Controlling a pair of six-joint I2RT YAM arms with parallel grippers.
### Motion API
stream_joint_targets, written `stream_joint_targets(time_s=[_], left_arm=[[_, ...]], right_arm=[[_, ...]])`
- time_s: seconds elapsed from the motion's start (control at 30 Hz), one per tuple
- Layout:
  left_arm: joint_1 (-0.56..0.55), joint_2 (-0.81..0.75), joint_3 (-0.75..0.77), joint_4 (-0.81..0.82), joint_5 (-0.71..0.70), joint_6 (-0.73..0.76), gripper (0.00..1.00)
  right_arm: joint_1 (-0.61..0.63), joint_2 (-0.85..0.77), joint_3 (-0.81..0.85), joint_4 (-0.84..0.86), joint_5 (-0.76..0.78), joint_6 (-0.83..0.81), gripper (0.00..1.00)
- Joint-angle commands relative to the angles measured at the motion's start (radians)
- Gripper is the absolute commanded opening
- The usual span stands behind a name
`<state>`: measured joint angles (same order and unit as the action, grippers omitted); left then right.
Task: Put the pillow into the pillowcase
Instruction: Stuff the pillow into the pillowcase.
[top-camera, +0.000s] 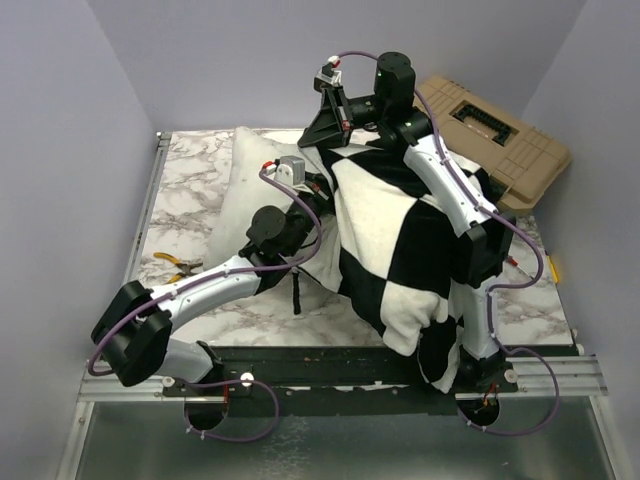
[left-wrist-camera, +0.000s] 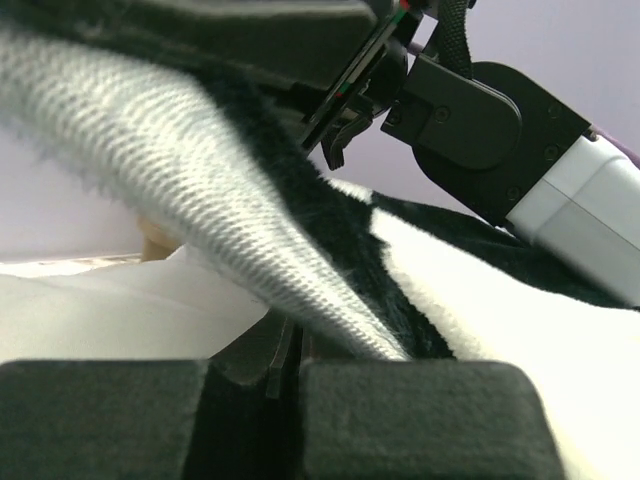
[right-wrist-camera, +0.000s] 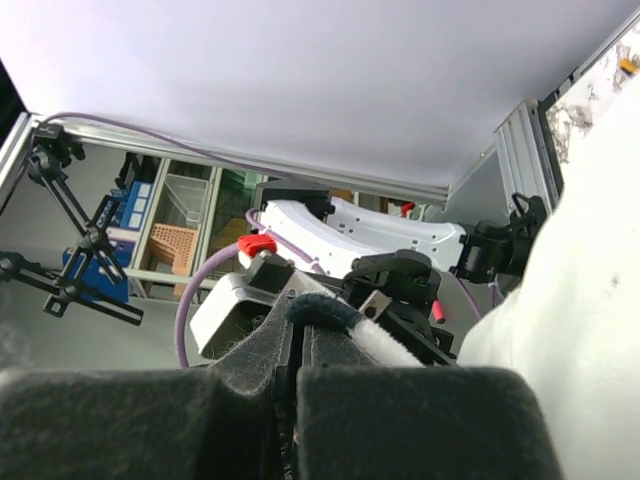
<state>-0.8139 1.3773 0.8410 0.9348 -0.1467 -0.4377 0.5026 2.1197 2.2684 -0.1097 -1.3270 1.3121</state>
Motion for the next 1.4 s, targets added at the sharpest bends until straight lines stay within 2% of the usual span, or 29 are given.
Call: stream_joint_targets(time_s=[0.0,0.07,0.17,0.3,0.4,0.53,0.67,0.83,0.9,1.03,1.13,1.27,1.37], left_arm=[[-0.135,-0.069,0.060,-0.127,0.124,0.124,0.00],[-0.144,-0.114,0.067,-0.199,0.121,0.175,0.00],[-0.146,-0.204,0.061,-0.279,0.094,0.229,0.00],[-0.146,-0.289,0.126,-0.502,0.030,0.376,0.00],[-0.146,-0.314,0.185,-0.617,0.011,0.456,0.00],[-0.147,-0.305,0.212,-0.645,0.015,0.450,0.00],[-0.147,-0.260,0.239,-0.655,-0.065,0.487,0.00],[-0.151,-0.156,0.263,-0.650,-0.099,0.615,0.00],[-0.151,-0.134,0.235,-0.615,-0.124,0.661,0.00],[-0.151,-0.092,0.152,-0.501,-0.247,0.626,0.00],[-0.151,-0.044,0.093,-0.395,-0.340,0.598,0.00],[-0.144,0.054,0.083,-0.280,-0.431,0.573,0.00],[-0.138,0.143,0.144,-0.254,-0.459,0.584,0.00]], right_arm=[[0.017,0.027,0.058,-0.039,0.219,-0.006,0.00],[0.013,-0.001,-0.005,0.002,0.211,0.019,0.00],[0.006,0.008,0.006,-0.128,0.196,-0.072,0.00],[-0.014,-0.002,-0.038,-0.119,0.195,-0.074,0.00],[-0.033,0.035,0.029,-0.132,0.199,-0.068,0.00],[-0.034,0.114,0.132,-0.112,0.173,-0.020,0.00],[-0.018,0.151,0.131,-0.038,0.128,0.052,0.00],[0.021,0.184,0.116,0.115,0.057,0.177,0.00],[0.023,0.192,0.132,0.139,0.036,0.201,0.00],[0.027,0.209,0.151,0.291,-0.018,0.346,0.00],[0.029,0.189,0.145,0.295,-0.053,0.357,0.00],[0.029,0.104,0.044,0.283,-0.086,0.329,0.00],[0.029,0.044,0.002,0.146,-0.094,0.215,0.00]])
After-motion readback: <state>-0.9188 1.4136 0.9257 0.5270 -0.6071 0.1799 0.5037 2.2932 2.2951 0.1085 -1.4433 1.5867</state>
